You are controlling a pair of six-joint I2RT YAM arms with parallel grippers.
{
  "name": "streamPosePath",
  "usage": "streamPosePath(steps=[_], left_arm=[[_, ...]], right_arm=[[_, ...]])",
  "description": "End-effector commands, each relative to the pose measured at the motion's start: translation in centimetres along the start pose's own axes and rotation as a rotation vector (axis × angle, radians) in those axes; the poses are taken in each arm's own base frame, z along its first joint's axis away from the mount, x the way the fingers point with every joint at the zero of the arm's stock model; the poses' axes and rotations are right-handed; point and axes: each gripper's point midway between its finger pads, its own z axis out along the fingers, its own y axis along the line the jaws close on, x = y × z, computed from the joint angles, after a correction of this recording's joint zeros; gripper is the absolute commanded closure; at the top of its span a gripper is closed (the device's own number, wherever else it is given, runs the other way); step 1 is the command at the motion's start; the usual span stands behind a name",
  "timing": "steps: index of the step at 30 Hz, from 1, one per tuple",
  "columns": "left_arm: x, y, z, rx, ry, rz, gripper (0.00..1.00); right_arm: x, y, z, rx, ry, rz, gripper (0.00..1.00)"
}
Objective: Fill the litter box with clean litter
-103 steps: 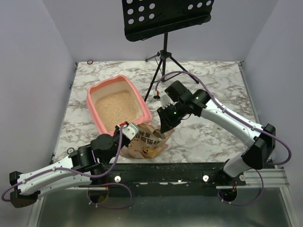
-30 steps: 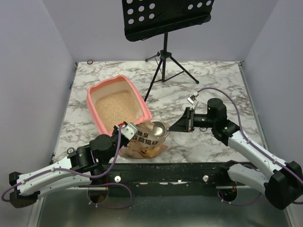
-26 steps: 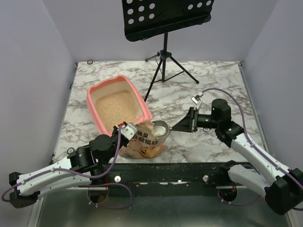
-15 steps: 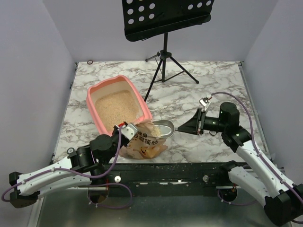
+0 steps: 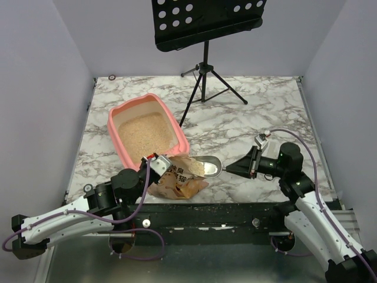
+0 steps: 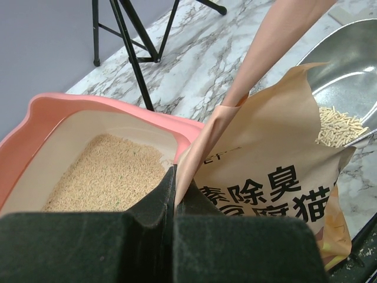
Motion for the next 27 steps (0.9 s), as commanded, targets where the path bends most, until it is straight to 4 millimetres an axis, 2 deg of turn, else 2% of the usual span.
streamPosePath(steps=[1,3,11,21,27], left_arm=[[-3.4,2.7,-0.6,-0.110,-0.117,-0.071,1.00],[-3.5,2.8,-0.6,-0.114,-0.121,-0.073,1.00],[-3.6,3.4,-1.0,-0.141,-0.127,-0.083,1.00],[-3.4,7.1,-2.5,-0.332,-0.112,-0.123,1.00],[-3.9,7.8,-3.2,-0.349,-0.143,-0.150,1.00]], right_arm=[[0.8,-0.1,-0.3,-0.039,0.001,0.060,0.99],[0.9,0.5,-0.1,-0.114,0.016,0.058,0.99],[-0.6,3.0,-0.5,-0.089,-0.033,-0.021,0.99],[-1.8,4.9,-0.8,-0.044,-0.060,-0.051,0.99],[-3.9,6.2,-0.4,-0.012,-0.101,-0.075,0.99]])
